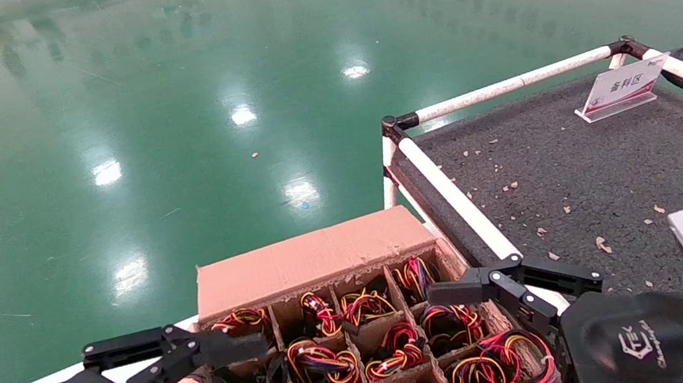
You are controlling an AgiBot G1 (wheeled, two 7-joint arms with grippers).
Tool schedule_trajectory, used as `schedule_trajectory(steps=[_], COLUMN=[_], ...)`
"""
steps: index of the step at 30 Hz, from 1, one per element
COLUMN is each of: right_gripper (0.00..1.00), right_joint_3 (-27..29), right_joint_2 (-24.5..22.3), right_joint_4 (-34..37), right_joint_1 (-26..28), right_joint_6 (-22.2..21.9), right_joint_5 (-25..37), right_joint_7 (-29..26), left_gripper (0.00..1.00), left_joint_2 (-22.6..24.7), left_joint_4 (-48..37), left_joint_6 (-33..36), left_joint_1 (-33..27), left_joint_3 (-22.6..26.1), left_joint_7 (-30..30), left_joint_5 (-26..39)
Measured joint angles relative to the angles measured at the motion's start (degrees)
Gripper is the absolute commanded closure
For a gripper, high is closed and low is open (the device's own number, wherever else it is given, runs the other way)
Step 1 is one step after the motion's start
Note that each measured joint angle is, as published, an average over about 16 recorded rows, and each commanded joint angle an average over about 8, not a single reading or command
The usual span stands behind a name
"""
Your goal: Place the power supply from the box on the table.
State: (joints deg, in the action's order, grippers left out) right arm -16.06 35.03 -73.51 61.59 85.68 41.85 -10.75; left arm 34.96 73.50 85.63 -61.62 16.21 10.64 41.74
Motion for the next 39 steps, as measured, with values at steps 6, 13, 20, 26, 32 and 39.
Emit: schedule_trajectory(steps=[6,13,20,26,32,39], right_gripper=[0.0,0.0,0.0,0.0,0.0,0.0], right_joint_3=[0.0,0.0,0.0,0.0,0.35,1.73], right_joint_2=[0.0,0.0,0.0,-0.02,-0.45,-2.01], right_joint_4=[0.0,0.0,0.0,0.03,1.0,3.89], right_joint_1=[0.0,0.0,0.0,-0.01,-0.67,-3.2], right_joint_6=[0.0,0.0,0.0,-0.02,-0.9,-3.49], right_joint_5=[0.0,0.0,0.0,0.03,0.26,0.38], right_joint_7=[0.0,0.0,0.0,0.01,0.45,1.92], left_gripper=[1.0,1.0,1.0,0.83,0.08,0.0], left_joint_2=[0.0,0.0,0.0,0.0,0.0,0.0], left_joint_4=[0.0,0.0,0.0,0.0,-0.01,-0.03], left_joint_6=[0.0,0.0,0.0,0.0,0.01,0.01], left_joint_1=[0.0,0.0,0.0,0.0,0.0,-0.02], left_joint_3=[0.0,0.0,0.0,-0.01,0.0,0.03], left_joint_7=[0.0,0.0,0.0,0.0,-0.01,-0.02], left_joint_5=[0.0,0.0,0.0,0.0,0.0,-0.01])
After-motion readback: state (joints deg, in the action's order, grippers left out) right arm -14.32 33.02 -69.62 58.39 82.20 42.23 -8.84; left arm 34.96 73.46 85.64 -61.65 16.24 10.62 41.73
